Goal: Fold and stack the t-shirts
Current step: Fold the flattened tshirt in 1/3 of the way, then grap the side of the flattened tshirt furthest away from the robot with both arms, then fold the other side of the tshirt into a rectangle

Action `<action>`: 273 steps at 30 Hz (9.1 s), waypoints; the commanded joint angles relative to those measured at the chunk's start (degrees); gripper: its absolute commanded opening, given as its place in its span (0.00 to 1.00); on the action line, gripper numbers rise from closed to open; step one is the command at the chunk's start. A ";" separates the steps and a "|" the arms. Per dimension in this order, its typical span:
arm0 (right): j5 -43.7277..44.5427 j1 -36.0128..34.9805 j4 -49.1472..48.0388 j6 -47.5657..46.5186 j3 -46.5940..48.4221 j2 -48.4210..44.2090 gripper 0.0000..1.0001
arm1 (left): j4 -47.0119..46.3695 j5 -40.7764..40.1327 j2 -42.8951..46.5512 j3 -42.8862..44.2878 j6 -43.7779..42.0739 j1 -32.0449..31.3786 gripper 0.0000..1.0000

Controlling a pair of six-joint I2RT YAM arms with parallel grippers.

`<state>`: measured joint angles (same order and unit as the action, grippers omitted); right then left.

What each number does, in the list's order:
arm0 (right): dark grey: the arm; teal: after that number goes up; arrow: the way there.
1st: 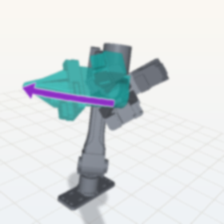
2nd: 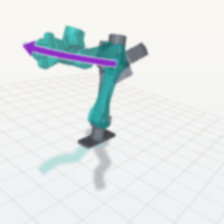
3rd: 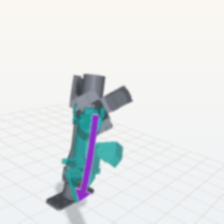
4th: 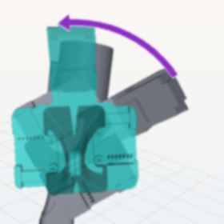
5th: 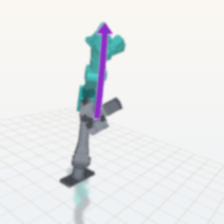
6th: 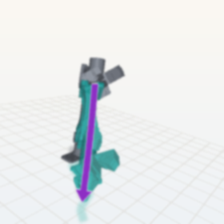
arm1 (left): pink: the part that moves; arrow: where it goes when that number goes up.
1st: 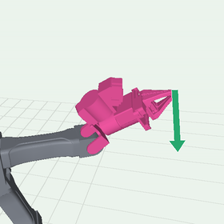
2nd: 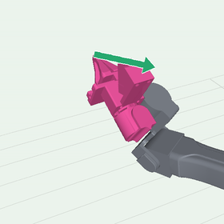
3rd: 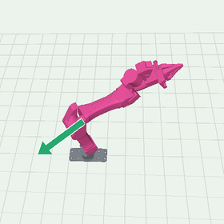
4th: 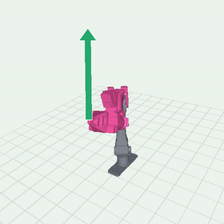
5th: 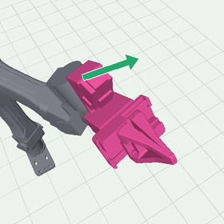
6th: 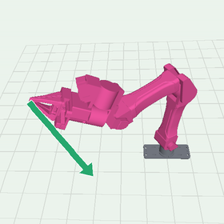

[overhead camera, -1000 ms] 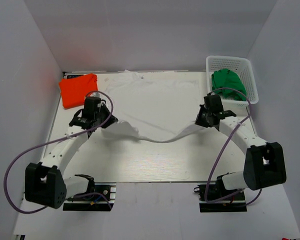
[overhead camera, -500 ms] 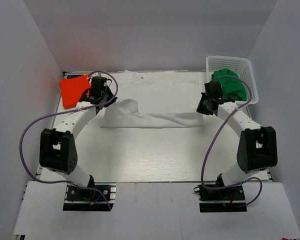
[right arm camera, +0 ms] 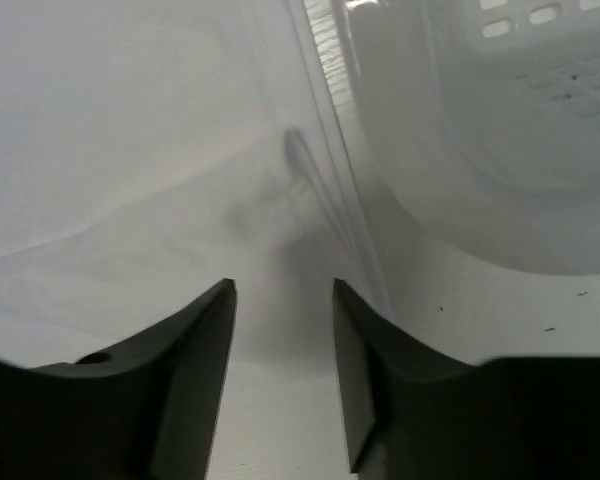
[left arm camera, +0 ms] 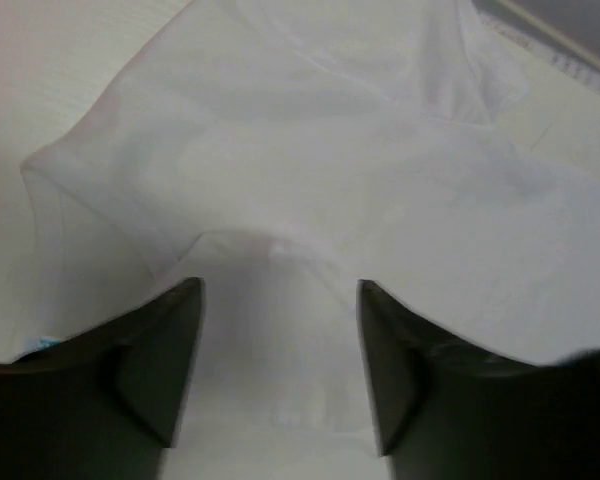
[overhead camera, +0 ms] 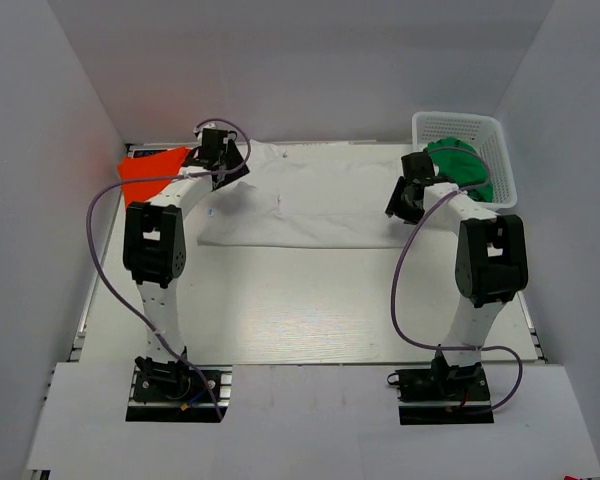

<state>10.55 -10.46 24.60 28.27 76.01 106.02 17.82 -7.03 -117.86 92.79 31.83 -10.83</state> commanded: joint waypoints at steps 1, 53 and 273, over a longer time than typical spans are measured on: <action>2.29 0.18 2.56 1.35 4.58 1.03 0.53 | 3.43 0.08 -2.19 7.56 -1.34 0.99 0.75; -1.15 -11.51 -13.44 -3.92 -32.16 -39.49 0.90 | 12.25 3.69 59.35 -46.32 6.13 0.01 1.00; -18.63 -8.87 -28.03 1.17 -30.21 -13.02 0.90 | 6.19 -1.15 38.43 -52.54 18.53 -9.03 1.00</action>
<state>-7.31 -18.94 -3.27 27.16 47.27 93.97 27.73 -4.40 -76.16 41.23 46.96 -20.71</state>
